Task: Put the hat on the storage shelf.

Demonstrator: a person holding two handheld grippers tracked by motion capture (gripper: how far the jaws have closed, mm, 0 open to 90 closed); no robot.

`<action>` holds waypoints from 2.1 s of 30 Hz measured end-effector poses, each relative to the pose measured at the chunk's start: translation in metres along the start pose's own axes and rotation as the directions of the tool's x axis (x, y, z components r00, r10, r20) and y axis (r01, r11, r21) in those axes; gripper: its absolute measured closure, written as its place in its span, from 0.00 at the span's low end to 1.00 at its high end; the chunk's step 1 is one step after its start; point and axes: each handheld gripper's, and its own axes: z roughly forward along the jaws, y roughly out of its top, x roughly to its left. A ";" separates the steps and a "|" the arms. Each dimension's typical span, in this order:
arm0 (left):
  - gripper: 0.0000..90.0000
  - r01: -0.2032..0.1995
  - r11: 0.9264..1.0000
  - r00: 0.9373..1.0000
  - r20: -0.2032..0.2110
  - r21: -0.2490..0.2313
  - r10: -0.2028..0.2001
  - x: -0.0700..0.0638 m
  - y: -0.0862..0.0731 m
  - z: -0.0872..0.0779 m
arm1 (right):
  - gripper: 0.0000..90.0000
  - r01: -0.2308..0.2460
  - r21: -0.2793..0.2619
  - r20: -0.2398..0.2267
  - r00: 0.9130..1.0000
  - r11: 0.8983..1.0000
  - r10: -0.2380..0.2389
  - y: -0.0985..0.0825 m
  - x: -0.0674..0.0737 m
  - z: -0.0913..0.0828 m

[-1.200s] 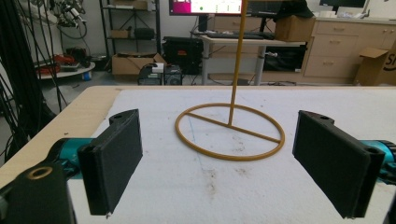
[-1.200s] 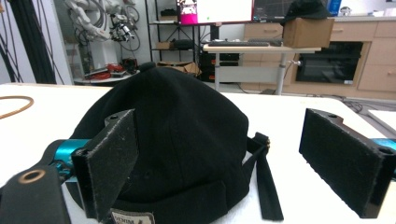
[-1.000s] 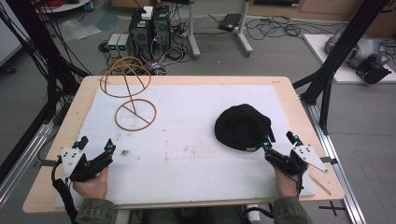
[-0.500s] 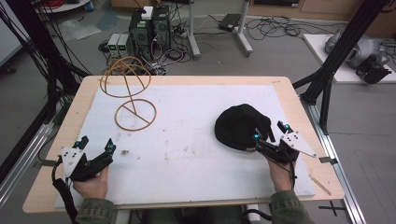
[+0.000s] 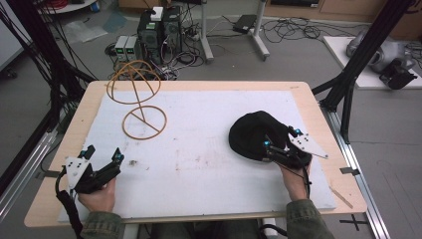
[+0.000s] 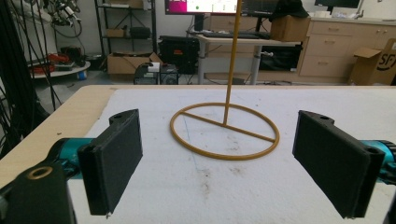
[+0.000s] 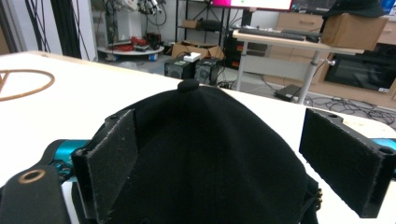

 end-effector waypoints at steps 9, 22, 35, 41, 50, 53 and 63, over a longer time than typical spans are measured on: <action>0.18 0.005 1.000 1.000 0.000 0.000 -0.005 0.000 0.000 0.000 | 0.13 0.015 0.042 -0.014 1.000 0.999 -0.014 -0.001 0.002 0.014; 0.18 0.001 1.000 1.000 0.002 0.001 -0.001 0.001 0.000 0.001 | 0.21 0.020 0.165 0.074 0.997 0.986 -0.033 -0.003 0.009 0.028; 0.18 -0.007 1.000 1.000 -0.001 -0.009 0.007 0.000 0.000 0.000 | 0.97 -0.160 0.228 -0.027 0.985 0.960 0.170 0.004 -0.001 0.027; 0.18 0.000 1.000 1.000 -0.005 -0.009 0.000 0.002 0.000 0.000 | 0.98 -0.156 0.218 -0.025 0.986 0.963 0.166 0.005 0.000 0.026; 0.18 0.001 1.000 1.000 -0.006 -0.004 -0.001 0.004 0.000 0.000 | 0.97 -0.147 0.189 -0.021 0.988 0.971 0.154 0.007 -0.001 0.023; 0.18 -0.001 1.000 1.000 -0.006 -0.004 0.001 0.003 0.000 0.000 | 0.98 -0.160 0.163 -0.027 0.986 0.974 0.166 0.010 -0.003 0.020; 0.18 -0.013 1.000 1.000 0.004 -0.009 0.013 -0.001 0.000 0.001 | 0.97 -0.214 0.084 -0.054 0.974 0.973 0.218 0.026 -0.003 0.013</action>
